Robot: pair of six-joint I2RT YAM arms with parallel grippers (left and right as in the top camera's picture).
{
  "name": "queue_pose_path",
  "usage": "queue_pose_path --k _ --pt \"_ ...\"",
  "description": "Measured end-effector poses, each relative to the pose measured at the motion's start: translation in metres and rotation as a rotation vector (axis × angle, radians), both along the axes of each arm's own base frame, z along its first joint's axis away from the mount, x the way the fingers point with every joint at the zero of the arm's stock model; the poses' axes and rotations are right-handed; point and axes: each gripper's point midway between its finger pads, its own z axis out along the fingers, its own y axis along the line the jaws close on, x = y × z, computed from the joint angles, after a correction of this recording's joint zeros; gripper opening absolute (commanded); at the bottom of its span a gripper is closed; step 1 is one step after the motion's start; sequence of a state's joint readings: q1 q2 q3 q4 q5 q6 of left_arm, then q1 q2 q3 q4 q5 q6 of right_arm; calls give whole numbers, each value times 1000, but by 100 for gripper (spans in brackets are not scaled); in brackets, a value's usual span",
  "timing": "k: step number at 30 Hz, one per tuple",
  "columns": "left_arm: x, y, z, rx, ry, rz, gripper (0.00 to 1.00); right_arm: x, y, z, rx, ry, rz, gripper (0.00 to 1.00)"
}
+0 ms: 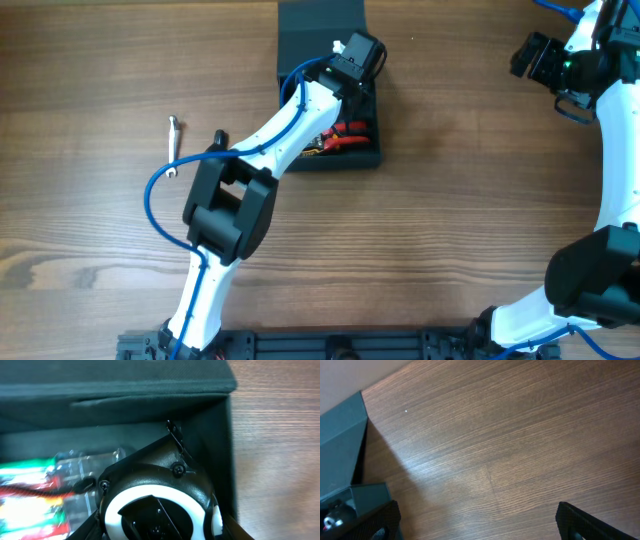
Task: Pack container
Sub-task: 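Grasp the tape measure with the left gripper and carry it into the box, then open the left gripper and withdraw it toward the silver wrench, then grasp the silver wrench with the left gripper and lift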
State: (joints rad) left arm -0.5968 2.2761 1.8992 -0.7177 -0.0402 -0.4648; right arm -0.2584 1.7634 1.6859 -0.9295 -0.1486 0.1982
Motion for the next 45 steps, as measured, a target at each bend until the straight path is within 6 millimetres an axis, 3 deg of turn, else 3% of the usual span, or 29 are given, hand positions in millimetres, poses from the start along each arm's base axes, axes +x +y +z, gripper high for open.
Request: queue_pose_path --k 2,3,5,8,13,16,20,23,26,28,31,32,34,35,39,45 --pt "5 -3 -5 0 -18 -19 39 0 0 0 0 2 0 100" --pt "8 -5 -3 -3 -36 -30 53 -1 0 -1 1 5 0 100" --pt "13 -6 -1 4 -61 -44 72 -2 1 -1 3 10 0 100" --pt "14 -4 -1 19 -69 -51 83 -2 1 -1 3 11 0 100" --pt "13 2 4 37 -71 -54 83 -3 1 -2 3 13 0 100" --pt "6 7 32 37 -87 -51 81 -3 1 -2 3 13 0 100" --pt "-4 34 104 80 -187 3 87 -3 1 -2 3 12 0 100" --pt "-16 73 167 151 -290 86 88 -2 0 -1 2 8 0 100" --pt "-39 136 195 268 -266 179 98 -1 0 -1 2 6 0 100" --pt "-48 187 191 353 -188 256 96 -1 0 -1 1 5 0 100" --pt "-65 271 160 425 40 374 94 -1 0 0 1 4 0 100" --pt "-68 290 148 408 100 397 94 0 0 0 0 0 0 100" --pt "-73 310 125 321 206 392 94 3 -1 2 -4 -17 0 100" --pt "-77 339 107 303 275 448 93 5 -1 3 -6 -22 0 100" --pt "-76 361 83 247 344 409 92 8 -2 5 -10 -39 0 100" --pt "-49 379 42 259 347 360 73 9 -2 6 -12 -46 0 100"
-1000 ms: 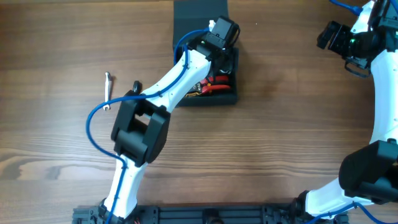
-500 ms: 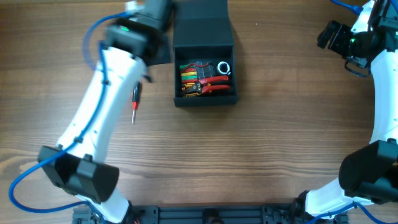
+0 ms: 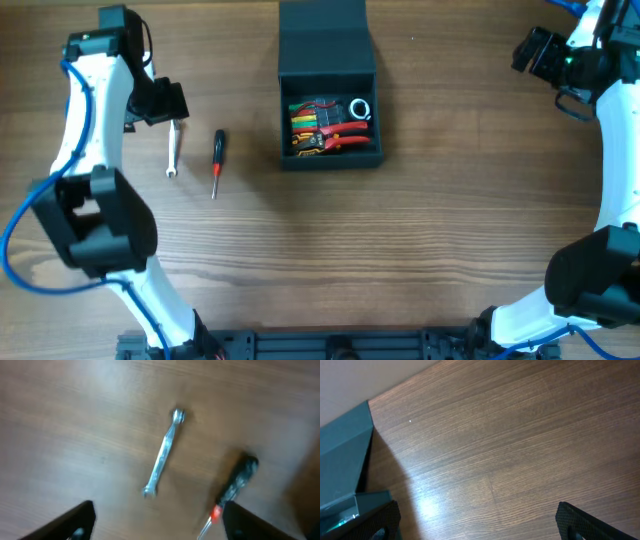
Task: Pack container
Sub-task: 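Grasp the silver wrench with the left gripper and lift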
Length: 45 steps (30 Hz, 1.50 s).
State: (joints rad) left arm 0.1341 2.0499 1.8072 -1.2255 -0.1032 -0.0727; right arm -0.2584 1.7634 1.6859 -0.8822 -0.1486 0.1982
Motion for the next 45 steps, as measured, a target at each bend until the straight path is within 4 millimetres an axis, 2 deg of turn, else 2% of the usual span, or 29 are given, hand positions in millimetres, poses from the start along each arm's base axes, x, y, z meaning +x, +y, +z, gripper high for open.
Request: queue_pose_path --k 2,7,16,18,20,22,23,25,29,33,40,45 --pt "13 3 -26 0 7 -16 74 0 0 0 0 0 0 100" --pt "36 6 -62 6 -12 -36 71 0 0 0 0 0 0 100" --pt "66 10 -69 37 -105 -134 68 -5 1 -3 6 23 0 100" --pt "67 10 -77 37 -94 -146 67 -6 1 -4 7 28 0 100" --pt "65 10 -85 36 -77 -163 59 -6 2 -4 8 30 0 100" --pt "66 10 -86 39 -76 -183 47 -6 2 -4 8 30 0 100" --pt "67 10 -85 41 -78 -191 46 -6 2 -4 8 30 0 100" --pt "67 10 -85 44 -76 -212 48 -6 2 -4 8 30 0 100" --pt "69 10 -85 47 -81 -225 59 -6 2 -4 8 30 0 100" --pt "62 10 -86 42 -56 -226 62 -7 2 -5 10 37 0 100" --pt "52 9 -88 31 -15 -227 49 -8 2 -5 10 37 0 100" --pt "42 6 -93 12 21 -226 47 -8 2 -5 10 37 0 100"
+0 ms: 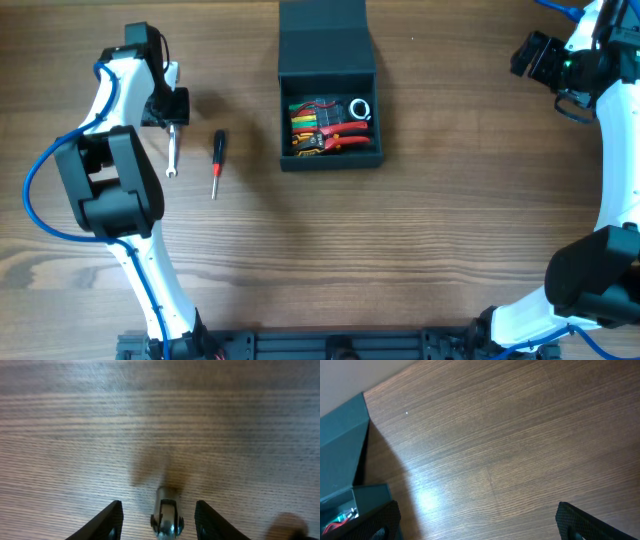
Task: Pack container
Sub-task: 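Grasp the silver wrench with the left gripper and lift, then carry the wrench into the box and open the left gripper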
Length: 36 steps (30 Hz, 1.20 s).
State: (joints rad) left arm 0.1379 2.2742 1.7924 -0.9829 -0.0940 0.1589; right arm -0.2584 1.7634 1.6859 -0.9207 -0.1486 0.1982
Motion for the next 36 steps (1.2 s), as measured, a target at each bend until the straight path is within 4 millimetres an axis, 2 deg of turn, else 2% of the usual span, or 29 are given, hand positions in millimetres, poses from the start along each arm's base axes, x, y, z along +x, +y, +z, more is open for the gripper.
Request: queue_pose_path --k 3,5,10,11,16,21,26,28,32,33,36 --pt "-13 -3 -11 -16 38 3 43 -1 0 -1 1 4 0 100" --pt "-12 -4 -13 -21 34 5 38 -1 1 -1 2 7 1 100" --pt "-11 -6 -13 -30 27 3 13 -2 0 -1 2 7 0 100" --pt "-11 -7 -13 -32 26 7 11 -1 0 -1 2 7 0 100" --pt "-11 -7 -14 -34 26 8 4 -1 0 -1 2 7 0 100" --pt "-13 -7 -13 -34 33 8 4 -1 0 -1 2 7 0 100" --pt "-26 -9 -8 -40 71 8 4 -1 0 -1 2 7 0 100" --pt "-32 -13 6 -39 71 1 4 -1 0 -1 1 6 0 100" --pt "-20 -35 70 -13 -78 -58 4 -1 0 0 1 3 0 100" --pt "-15 -54 102 -5 -161 -102 4 0 0 0 0 2 0 100" --pt "-13 -108 172 -8 -349 -241 4 0 0 0 0 -2 0 100"
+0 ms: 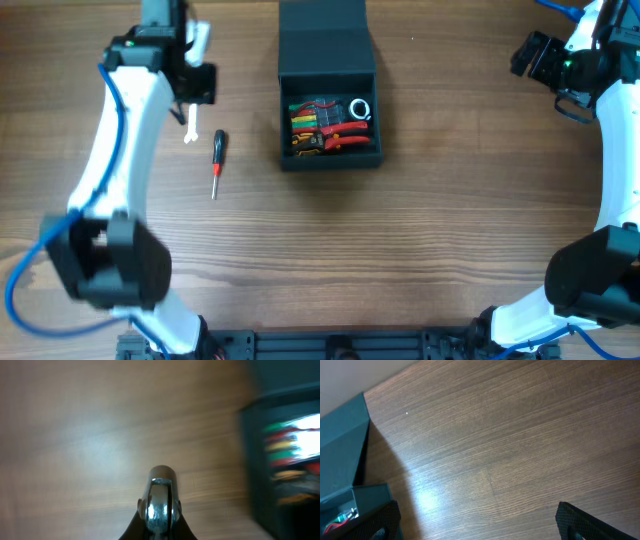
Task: Pack container
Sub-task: 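Carry the wrench into the box and open the left gripper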
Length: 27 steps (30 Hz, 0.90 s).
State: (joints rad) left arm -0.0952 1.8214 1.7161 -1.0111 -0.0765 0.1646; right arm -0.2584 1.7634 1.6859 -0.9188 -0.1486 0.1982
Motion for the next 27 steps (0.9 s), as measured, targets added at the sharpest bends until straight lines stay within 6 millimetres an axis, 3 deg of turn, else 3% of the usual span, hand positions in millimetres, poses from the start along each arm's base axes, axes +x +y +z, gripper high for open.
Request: queue_pose_path --k 2,4,7,11,16,21,27 --pt "-4 -41 34 5 -100 -127 4 1 0 1 -1 -6 0 100" --pt "-11 -85 46 33 -145 -294 4 3 -1 2 -3 -13 0 100" --pt "-24 -135 37 93 -135 -523 4 3 -1 2 -4 -15 0 100" --pt "-40 -188 -3 200 -63 -848 4 3 -1 2 -4 -15 0 100" --pt "-46 -218 -68 330 42 -1199 4 3 -1 2 -4 -14 0 100" --pt "-27 -234 -109 419 18 -1392 4 1 0 1 -2 -6 0 100" --pt "-3 -248 -100 513 -123 -1505 4 -3 1 -2 4 13 0 100"
